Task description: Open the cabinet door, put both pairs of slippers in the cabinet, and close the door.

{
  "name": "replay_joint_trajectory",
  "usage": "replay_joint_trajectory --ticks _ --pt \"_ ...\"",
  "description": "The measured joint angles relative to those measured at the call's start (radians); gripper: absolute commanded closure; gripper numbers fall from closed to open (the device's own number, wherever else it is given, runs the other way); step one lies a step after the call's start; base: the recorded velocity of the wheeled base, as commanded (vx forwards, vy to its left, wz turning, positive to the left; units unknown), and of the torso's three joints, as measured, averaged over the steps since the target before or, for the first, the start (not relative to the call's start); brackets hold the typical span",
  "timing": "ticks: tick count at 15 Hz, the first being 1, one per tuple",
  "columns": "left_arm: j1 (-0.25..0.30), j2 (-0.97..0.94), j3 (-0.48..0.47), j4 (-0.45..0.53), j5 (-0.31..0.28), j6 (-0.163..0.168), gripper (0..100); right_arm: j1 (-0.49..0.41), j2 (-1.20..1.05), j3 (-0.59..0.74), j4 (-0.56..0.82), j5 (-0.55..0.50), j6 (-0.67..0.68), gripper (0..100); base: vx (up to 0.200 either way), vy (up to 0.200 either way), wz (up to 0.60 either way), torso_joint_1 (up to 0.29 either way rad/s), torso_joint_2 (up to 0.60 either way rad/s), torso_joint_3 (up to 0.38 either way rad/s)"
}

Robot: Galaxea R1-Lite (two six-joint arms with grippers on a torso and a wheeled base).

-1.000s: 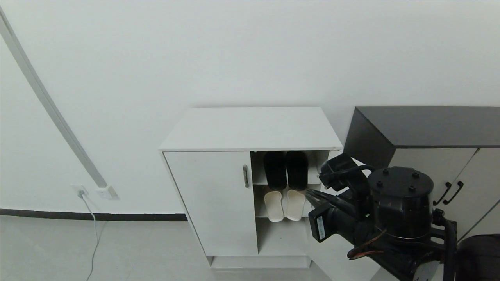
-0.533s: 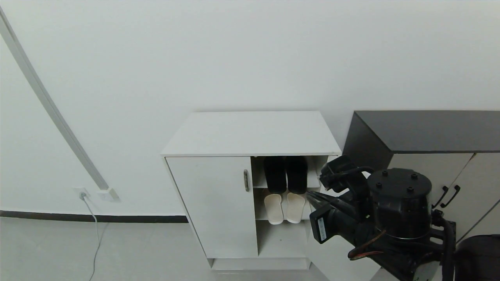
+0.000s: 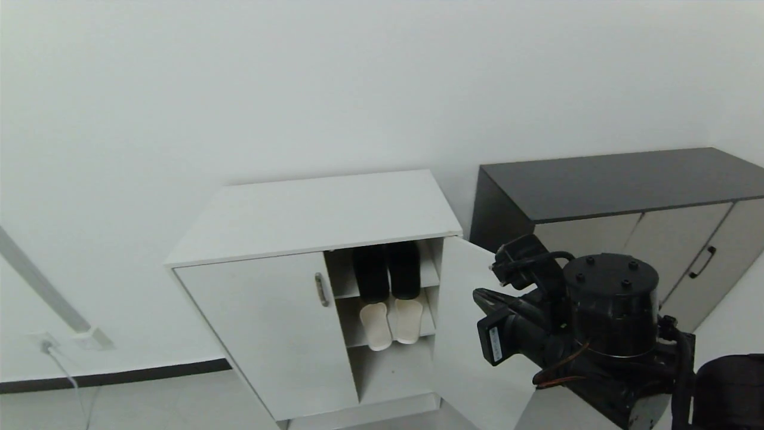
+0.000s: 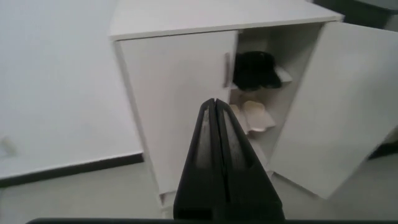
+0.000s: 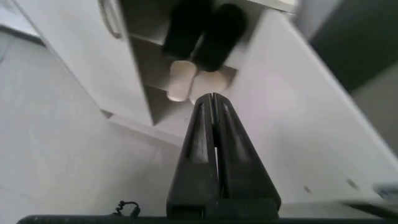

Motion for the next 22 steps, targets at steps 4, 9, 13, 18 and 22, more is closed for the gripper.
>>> replay_joint_trajectory --ticks 4,9,13,18,22 --pt "0.001 0.000 0.000 0.000 0.000 0.000 100 -0.006 0.002 0.003 -0.007 0.000 -0.012 100 0.000 0.000 0.00 0.000 0.00 0.000" --pt "0.001 0.000 0.000 0.000 0.000 -0.001 100 -0.009 0.006 0.010 -0.019 0.000 -0.015 100 -0.160 0.000 0.00 0.002 0.00 0.003" --pt "0.001 0.000 0.000 0.000 0.000 -0.001 100 -0.006 0.011 0.011 -0.020 0.001 -0.015 100 -0.100 0.000 0.00 0.005 0.00 -0.002" --pt "0.001 0.000 0.000 0.000 0.000 -0.001 100 -0.032 0.022 0.005 -0.021 0.000 -0.015 100 0.000 0.000 0.00 0.000 0.00 0.000" --pt "0.001 0.000 0.000 0.000 0.000 -0.001 100 -0.042 0.032 0.005 -0.020 -0.003 -0.015 100 0.000 0.000 0.00 0.000 0.00 0.000"
